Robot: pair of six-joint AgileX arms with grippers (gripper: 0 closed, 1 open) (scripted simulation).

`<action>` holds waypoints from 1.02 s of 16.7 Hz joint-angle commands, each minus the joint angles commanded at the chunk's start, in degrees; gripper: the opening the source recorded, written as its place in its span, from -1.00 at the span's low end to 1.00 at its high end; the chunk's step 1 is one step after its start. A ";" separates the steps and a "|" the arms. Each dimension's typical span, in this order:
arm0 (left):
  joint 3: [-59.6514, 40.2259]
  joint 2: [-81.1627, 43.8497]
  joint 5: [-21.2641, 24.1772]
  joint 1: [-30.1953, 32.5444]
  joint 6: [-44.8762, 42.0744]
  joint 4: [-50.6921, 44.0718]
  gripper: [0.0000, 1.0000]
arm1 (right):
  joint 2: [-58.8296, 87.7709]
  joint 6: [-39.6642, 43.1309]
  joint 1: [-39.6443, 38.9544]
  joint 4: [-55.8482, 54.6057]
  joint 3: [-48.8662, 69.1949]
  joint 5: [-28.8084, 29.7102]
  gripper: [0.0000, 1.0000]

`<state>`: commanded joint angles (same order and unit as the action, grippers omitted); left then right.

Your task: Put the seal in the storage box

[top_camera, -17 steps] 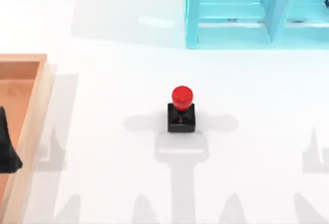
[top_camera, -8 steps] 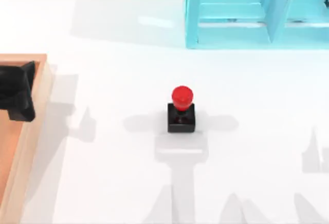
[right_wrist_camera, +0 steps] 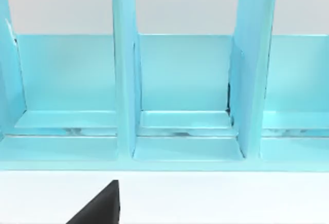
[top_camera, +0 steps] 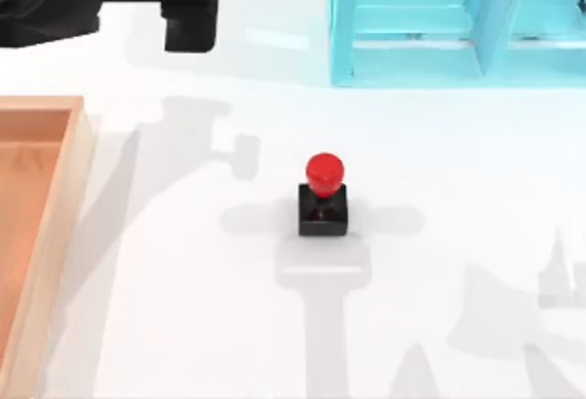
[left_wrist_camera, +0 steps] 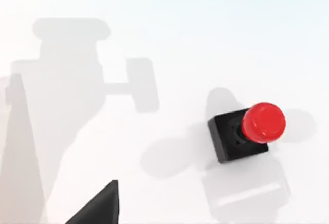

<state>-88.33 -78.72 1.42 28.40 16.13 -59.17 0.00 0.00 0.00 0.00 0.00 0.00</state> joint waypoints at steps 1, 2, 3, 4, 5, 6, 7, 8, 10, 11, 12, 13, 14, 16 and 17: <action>-5.89 -5.45 0.05 1.57 1.36 -3.77 1.00 | 0.00 0.00 0.00 0.00 0.00 0.00 1.00; -11.63 -10.81 0.08 3.03 2.75 -7.41 1.00 | 0.00 0.00 0.00 0.00 0.00 0.00 1.00; -17.26 -16.09 0.10 4.41 4.15 -10.94 1.00 | 0.00 0.00 0.00 0.00 0.00 0.00 1.00; -22.64 -21.20 0.10 5.63 5.56 -14.31 1.00 | 0.00 0.00 0.00 0.00 0.00 0.00 1.00; -27.78 -26.11 0.09 6.73 6.96 -17.50 1.00 | 0.00 0.00 0.00 0.00 0.00 0.00 1.00; -32.73 -30.84 0.06 7.74 8.35 -20.55 1.00 | 0.00 0.00 0.00 0.00 0.00 0.00 1.00; -37.40 -35.29 0.01 8.61 9.71 -23.40 1.00 | 0.00 0.00 0.00 0.00 0.00 0.00 1.00; -41.79 -39.46 -0.06 9.35 11.03 -26.06 1.00 | 0.00 0.00 0.00 0.00 0.00 0.00 1.00; -49.80 -47.15 -0.21 10.56 13.56 -30.86 1.00 | 0.00 0.00 0.00 0.00 0.00 0.00 1.00; -53.33 -50.58 -0.30 11.01 14.75 -32.95 1.00 | 0.00 0.00 0.00 0.00 0.00 0.00 1.00; -56.63 -53.81 -0.39 11.39 15.89 -34.89 1.00 | 0.00 0.00 0.00 0.00 0.00 0.00 1.00; -59.58 -56.77 -0.47 11.69 16.95 -36.60 1.00 | 0.00 0.00 0.00 0.00 0.00 0.00 1.00; -62.24 -59.43 -0.56 11.93 17.93 -38.11 1.00 | 0.00 0.00 0.00 0.00 0.00 0.00 1.00; -66.98 -64.23 -0.72 12.27 19.71 -40.68 1.00 | 0.00 0.00 0.00 0.00 0.00 0.00 1.00; -68.89 -66.16 -0.78 12.38 20.49 -41.70 1.00 | 0.00 0.00 0.00 0.00 0.00 0.00 1.00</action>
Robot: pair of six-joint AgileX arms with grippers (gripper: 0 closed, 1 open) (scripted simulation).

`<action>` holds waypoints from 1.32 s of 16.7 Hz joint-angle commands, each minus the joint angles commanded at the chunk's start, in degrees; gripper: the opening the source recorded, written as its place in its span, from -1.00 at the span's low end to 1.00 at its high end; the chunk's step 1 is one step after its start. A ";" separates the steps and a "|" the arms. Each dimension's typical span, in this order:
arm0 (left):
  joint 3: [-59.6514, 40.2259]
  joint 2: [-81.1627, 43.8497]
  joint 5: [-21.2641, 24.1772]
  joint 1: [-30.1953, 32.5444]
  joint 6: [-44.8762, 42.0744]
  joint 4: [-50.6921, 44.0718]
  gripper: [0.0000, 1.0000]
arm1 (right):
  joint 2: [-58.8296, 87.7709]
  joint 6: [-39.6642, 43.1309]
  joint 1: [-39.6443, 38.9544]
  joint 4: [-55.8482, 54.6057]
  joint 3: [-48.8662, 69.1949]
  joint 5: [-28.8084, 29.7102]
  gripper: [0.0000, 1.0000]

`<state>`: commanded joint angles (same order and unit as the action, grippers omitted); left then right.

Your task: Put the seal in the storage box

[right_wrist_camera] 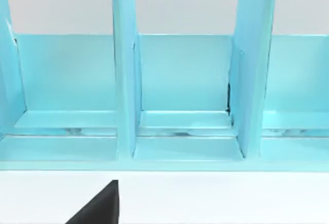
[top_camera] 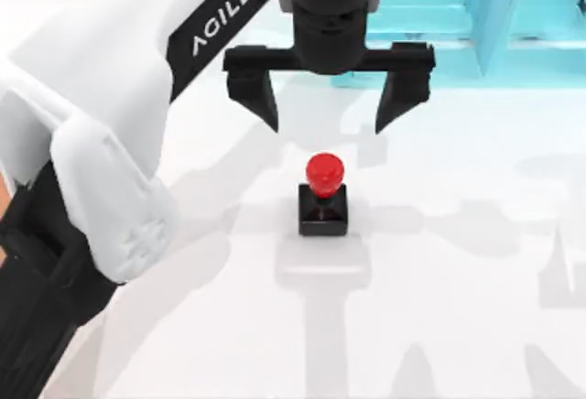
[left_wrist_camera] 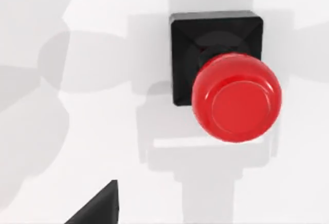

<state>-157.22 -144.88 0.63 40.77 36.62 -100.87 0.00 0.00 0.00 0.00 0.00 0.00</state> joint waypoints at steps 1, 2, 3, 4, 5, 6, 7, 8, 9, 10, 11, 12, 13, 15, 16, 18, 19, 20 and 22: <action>-1.64 -1.63 -0.06 0.07 0.70 -0.84 1.00 | 0.00 0.00 0.00 0.00 0.00 0.00 1.00; -2.80 -2.78 -0.12 0.04 1.23 -1.36 1.00 | 0.00 0.00 0.00 0.00 0.00 0.00 1.00; -3.46 -3.48 -0.18 -0.05 1.58 -1.56 1.00 | 0.00 0.00 0.00 0.00 0.00 0.00 1.00; -3.89 -3.91 -0.22 -0.16 1.82 -1.62 1.00 | 0.00 0.00 0.00 0.00 0.00 0.00 1.00; -4.09 -4.02 -0.25 -0.24 1.94 -1.57 1.00 | 0.00 0.00 0.00 0.00 0.00 0.00 1.00; -4.13 -4.04 -0.25 -0.25 1.97 -1.56 1.00 | 0.00 0.00 0.00 0.00 0.00 0.00 1.00; -4.13 -4.04 -0.25 -0.25 1.97 -1.56 1.00 | 0.00 0.00 0.00 0.00 0.00 0.00 1.00; -4.13 -4.04 -0.25 -0.25 1.97 -1.56 1.00 | 0.00 0.00 0.00 0.00 0.00 0.00 1.00; -4.13 -4.04 -0.25 -0.25 1.97 -1.56 1.00 | 0.00 0.00 0.00 0.00 0.00 0.00 1.00; -4.13 -4.04 -0.25 -0.25 1.97 -1.56 1.00 | 0.00 0.00 0.00 0.00 0.00 0.00 1.00; -4.04 -4.02 -0.23 -0.29 1.92 -1.51 1.00 | 0.00 0.00 0.00 0.00 0.00 0.00 1.00; -3.90 -3.99 -0.23 -0.29 1.92 -1.39 1.00 | 0.00 0.00 0.00 0.00 0.00 0.00 1.00; -3.19 -3.83 -0.24 -0.30 1.91 -0.77 1.00 | 0.00 0.00 0.00 0.00 0.00 0.00 1.00; 0.04 -3.11 -0.26 -0.36 1.87 1.82 1.00 | 0.00 0.00 0.00 0.00 0.00 0.00 1.00; 2.59 -2.52 -0.28 -0.38 1.85 3.78 1.00 | 0.00 0.00 0.00 0.00 0.00 0.00 1.00; 9.31 -0.90 -0.30 -0.43 1.82 8.76 1.00 | 0.00 0.00 0.00 0.00 0.00 0.00 1.00; 13.23 0.07 -0.31 -0.45 1.81 11.65 1.00 | 0.00 0.00 0.00 0.00 0.00 0.00 1.00; 17.29 1.07 -0.32 -0.46 1.81 14.65 1.00 | 0.00 0.00 0.00 0.00 0.00 0.00 1.00; 25.14 2.94 -0.34 -0.47 1.82 20.50 1.00 | 0.00 0.00 0.00 0.00 0.00 0.00 1.00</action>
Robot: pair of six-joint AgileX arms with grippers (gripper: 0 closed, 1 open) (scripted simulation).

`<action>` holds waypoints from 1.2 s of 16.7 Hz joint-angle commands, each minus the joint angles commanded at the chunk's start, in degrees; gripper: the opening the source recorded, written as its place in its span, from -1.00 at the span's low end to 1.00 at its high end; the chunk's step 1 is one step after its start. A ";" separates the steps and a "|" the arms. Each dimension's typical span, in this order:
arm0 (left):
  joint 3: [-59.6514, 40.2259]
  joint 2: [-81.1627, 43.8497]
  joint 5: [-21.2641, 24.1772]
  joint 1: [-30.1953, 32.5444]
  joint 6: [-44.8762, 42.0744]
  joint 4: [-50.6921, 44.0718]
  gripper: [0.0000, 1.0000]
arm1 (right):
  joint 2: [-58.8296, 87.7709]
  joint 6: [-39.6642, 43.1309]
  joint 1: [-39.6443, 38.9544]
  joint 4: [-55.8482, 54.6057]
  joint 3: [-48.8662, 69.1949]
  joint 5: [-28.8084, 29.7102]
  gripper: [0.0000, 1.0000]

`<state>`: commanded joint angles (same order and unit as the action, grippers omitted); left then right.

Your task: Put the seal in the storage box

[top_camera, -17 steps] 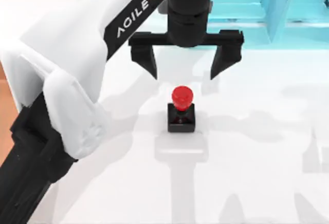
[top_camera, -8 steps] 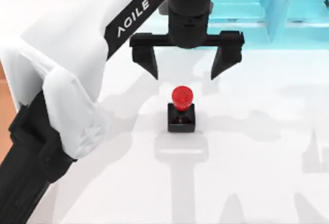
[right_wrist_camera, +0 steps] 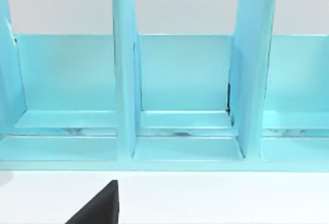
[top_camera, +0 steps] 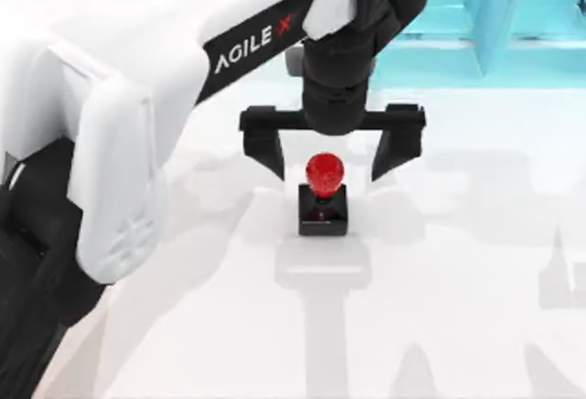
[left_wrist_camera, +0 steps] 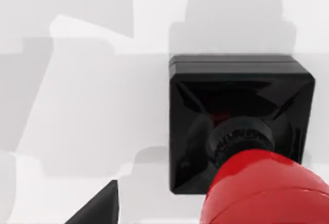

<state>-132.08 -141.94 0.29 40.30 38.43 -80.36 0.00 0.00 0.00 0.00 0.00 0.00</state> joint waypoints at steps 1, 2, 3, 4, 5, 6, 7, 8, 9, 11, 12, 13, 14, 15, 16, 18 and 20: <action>3.38 0.75 -0.01 0.00 0.01 2.59 1.00 | 0.00 0.00 0.00 0.00 0.00 0.00 1.00; 6.19 1.34 -0.02 0.01 0.02 4.83 1.00 | 0.00 0.00 0.00 0.00 0.00 0.00 1.00; 8.41 1.77 -0.02 0.02 0.04 6.69 1.00 | 0.00 0.00 0.00 0.00 0.00 0.00 1.00; 10.00 2.05 -0.03 0.04 0.05 8.07 1.00 | 0.00 0.00 0.00 0.00 0.00 0.00 1.00; 10.96 2.21 -0.03 0.04 0.06 8.95 1.00 | 0.00 0.00 0.00 0.00 0.00 0.00 1.00; 11.33 2.27 -0.03 0.05 0.07 9.29 1.00 | 0.00 0.00 0.00 0.00 0.00 0.00 1.00; 11.33 2.27 -0.03 0.05 0.07 9.29 1.00 | 0.00 0.00 0.00 0.00 0.00 0.00 1.00; 11.33 2.27 -0.03 0.05 0.07 9.29 1.00 | 0.00 0.00 0.00 0.00 0.00 0.00 1.00; 11.33 2.27 -0.03 0.05 0.07 9.29 1.00 | 0.00 0.00 0.00 0.00 0.00 0.00 1.00; 11.33 2.27 -0.03 0.05 0.07 9.29 0.70 | 0.00 0.00 0.00 0.00 0.00 0.00 1.00; 11.33 2.27 -0.03 0.05 0.07 9.29 0.55 | 0.00 0.00 0.00 0.00 0.00 0.00 1.00; 11.33 2.27 -0.03 0.05 0.07 9.29 0.40 | 0.00 0.00 0.00 0.00 0.00 0.00 1.00; 11.33 2.27 -0.03 0.05 0.07 9.29 0.25 | 0.00 0.00 0.00 0.00 0.00 0.00 1.00; 11.33 2.27 -0.03 0.05 0.07 9.29 0.10 | 0.00 0.00 0.00 0.00 0.00 0.00 1.00; 11.33 2.27 -0.03 0.05 0.07 9.29 -0.06 | 0.00 0.00 0.00 0.00 0.00 0.00 1.00; 11.33 2.27 -0.03 0.05 0.07 9.29 -0.36 | 0.00 0.00 0.00 0.00 0.00 0.00 1.00; 11.33 2.27 -0.03 0.05 0.07 9.29 -0.66 | 0.00 0.00 0.00 0.00 0.00 0.00 1.00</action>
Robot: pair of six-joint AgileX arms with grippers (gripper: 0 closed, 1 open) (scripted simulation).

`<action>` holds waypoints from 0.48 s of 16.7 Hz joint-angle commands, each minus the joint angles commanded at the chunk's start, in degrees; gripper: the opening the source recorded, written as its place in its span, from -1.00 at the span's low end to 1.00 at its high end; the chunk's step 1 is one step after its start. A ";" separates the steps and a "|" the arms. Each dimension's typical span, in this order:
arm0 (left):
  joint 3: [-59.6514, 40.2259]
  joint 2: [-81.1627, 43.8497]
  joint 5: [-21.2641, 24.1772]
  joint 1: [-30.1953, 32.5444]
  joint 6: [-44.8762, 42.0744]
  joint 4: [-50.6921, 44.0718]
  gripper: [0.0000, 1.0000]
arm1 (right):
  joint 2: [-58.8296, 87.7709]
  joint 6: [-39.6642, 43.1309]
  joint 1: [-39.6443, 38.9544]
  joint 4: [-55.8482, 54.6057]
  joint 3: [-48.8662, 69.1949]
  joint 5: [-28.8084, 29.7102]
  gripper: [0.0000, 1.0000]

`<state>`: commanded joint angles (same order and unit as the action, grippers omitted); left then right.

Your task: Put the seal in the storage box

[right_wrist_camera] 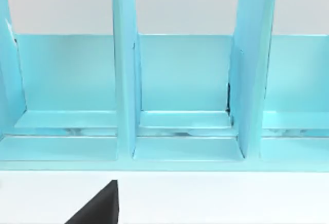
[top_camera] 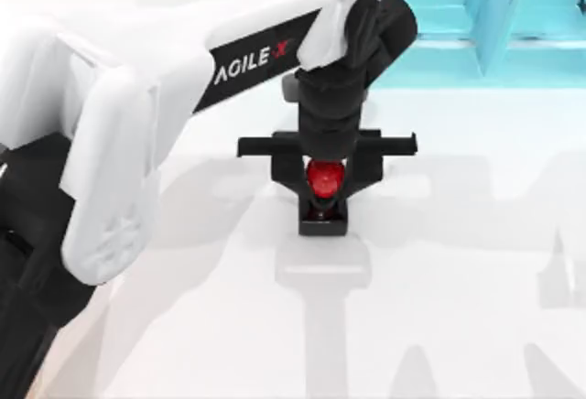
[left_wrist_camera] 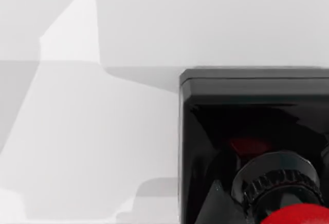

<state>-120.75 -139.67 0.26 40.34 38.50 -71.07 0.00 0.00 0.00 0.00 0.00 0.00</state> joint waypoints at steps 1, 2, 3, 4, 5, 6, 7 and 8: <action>0.00 0.00 0.00 0.00 0.00 0.00 -0.81 | 0.00 0.00 0.00 0.00 0.00 0.00 1.00; 0.00 0.00 0.00 0.00 0.00 0.00 -0.96 | 0.00 0.00 0.00 0.00 0.00 0.00 1.00; 0.00 0.00 0.00 0.00 0.00 0.00 -1.00 | 0.00 0.00 0.00 0.00 0.00 0.00 1.00; 0.00 0.00 0.00 0.00 0.00 0.00 -1.00 | 0.00 0.00 0.00 0.00 0.00 0.00 1.00; 0.00 0.00 0.00 0.00 0.00 0.00 -1.00 | 0.00 0.00 0.00 0.00 0.00 0.00 1.00; 0.00 0.00 0.00 0.00 0.00 0.00 -1.00 | 0.00 0.00 0.00 0.00 0.00 0.00 1.00; 0.00 0.00 0.00 0.00 0.00 0.00 -1.00 | 0.00 0.00 0.00 0.00 0.00 0.00 1.00; 0.00 0.00 0.00 0.00 0.00 0.00 -1.00 | 0.00 0.00 0.00 0.00 0.00 0.00 1.00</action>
<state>-120.75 -139.67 0.26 40.34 38.50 -71.07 0.00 0.00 0.00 0.00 0.00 0.00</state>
